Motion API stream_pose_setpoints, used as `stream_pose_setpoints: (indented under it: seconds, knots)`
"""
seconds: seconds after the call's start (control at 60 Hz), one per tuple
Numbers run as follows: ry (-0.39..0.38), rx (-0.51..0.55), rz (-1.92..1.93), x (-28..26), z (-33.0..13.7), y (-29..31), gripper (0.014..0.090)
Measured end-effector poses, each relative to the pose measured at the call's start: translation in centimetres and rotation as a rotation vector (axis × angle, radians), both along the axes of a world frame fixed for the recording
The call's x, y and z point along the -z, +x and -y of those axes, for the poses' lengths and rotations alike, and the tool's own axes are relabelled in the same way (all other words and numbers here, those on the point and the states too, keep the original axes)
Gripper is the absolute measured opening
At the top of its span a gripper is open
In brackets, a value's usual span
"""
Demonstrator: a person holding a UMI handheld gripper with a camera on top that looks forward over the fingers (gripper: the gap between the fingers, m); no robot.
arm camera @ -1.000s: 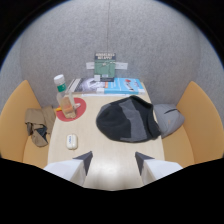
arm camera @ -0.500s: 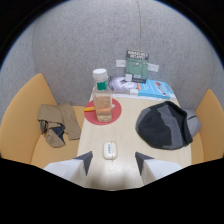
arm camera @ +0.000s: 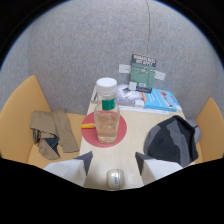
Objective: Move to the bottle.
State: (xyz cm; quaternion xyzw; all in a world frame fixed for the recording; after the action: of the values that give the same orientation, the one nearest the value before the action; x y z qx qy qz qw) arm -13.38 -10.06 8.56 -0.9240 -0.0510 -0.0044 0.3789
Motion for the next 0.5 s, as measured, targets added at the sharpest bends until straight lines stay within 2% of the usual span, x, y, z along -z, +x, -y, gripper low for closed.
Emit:
stream_pose_setpoints:
  seconds: [0.5]
  knots:
    - [0.02, 0.016, 0.013, 0.3, -5.0, -1.1, 0.0871]
